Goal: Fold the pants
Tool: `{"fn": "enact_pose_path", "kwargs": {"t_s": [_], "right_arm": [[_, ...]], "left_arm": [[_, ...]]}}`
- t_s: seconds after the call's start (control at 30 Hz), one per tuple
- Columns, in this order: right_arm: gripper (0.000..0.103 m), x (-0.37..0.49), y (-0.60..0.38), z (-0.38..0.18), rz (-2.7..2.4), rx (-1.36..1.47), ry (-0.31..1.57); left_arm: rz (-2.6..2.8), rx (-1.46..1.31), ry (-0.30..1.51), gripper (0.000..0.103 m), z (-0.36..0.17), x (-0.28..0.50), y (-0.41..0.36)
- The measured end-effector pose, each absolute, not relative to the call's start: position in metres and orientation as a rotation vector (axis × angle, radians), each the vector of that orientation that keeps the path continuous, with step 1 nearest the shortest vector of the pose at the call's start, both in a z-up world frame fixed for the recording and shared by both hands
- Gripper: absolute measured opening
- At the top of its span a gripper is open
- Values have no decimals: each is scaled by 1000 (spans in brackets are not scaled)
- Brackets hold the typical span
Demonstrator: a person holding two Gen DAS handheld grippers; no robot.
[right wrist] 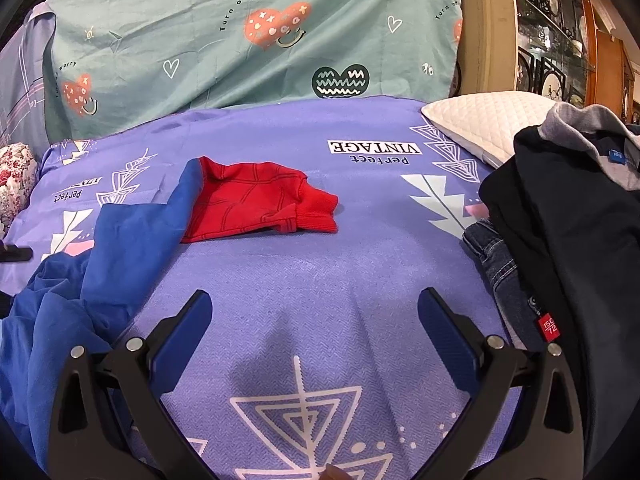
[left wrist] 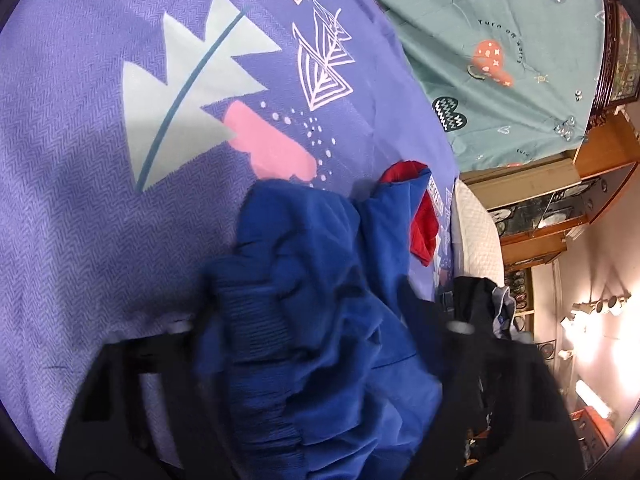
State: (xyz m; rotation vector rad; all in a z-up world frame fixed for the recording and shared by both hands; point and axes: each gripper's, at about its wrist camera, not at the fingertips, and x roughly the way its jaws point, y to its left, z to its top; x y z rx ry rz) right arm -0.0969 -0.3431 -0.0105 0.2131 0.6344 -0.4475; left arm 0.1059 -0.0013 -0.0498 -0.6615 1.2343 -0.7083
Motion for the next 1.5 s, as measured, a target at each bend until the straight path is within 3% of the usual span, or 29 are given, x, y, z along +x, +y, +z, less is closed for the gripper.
{"fn": "enact_pose_path", "kwargs": {"t_s": [0.03,0.07,0.2,0.27,0.3,0.33,0.37,0.4,0.53,0.77,0.93,1.07,1.23,1.27,1.33,1.37,1.43,1.5], "right_arm": [[102,-97,-343,-11,-445,213,635],[102,-97,-344,-10,-444,215,636],[102,-97,-350,-12,-450,244,640],[102,-96,-356,-14,-449,276,654],[102,-96,-358,-15,-450,284,656],[102,-96,-361,-16,-449,302,659],[102,-97,-362,-16,-450,310,658],[102,-97,-363,-16,-453,315,656],[102,-99,-373,-16,-450,371,668],[102,-85,-399,-5,-411,445,734],[102,-38,-421,3,-433,400,754],[102,14,-444,-25,-425,480,846],[100,59,-447,-51,-477,452,910],[95,65,-446,-53,-480,443,919],[51,73,-442,-55,-433,434,934],[39,74,-437,-52,-405,419,923],[20,71,-427,-38,-403,369,907],[15,60,-423,-15,-384,362,844]], "left_arm": [[-696,-665,1223,28,-49,105,2],[-689,-673,1202,19,-47,104,7],[-701,-686,1180,19,-45,104,4],[-700,-658,1219,37,-51,107,-7],[-693,-651,1221,40,-52,108,-10],[-700,-637,1210,39,-51,109,-11],[-691,-615,1184,21,-45,109,-11],[-687,-602,1163,11,-40,108,-9],[-677,-614,1025,11,5,103,27],[-469,-650,767,11,79,111,160],[-346,-595,845,11,58,148,195],[-299,-531,959,11,19,176,188],[-300,-488,971,13,10,191,178],[-297,-482,977,13,8,192,175],[-289,-467,984,13,5,201,172],[-279,-460,985,13,4,204,174],[-261,-450,956,11,6,204,173],[-266,-451,899,11,16,198,174]]}}
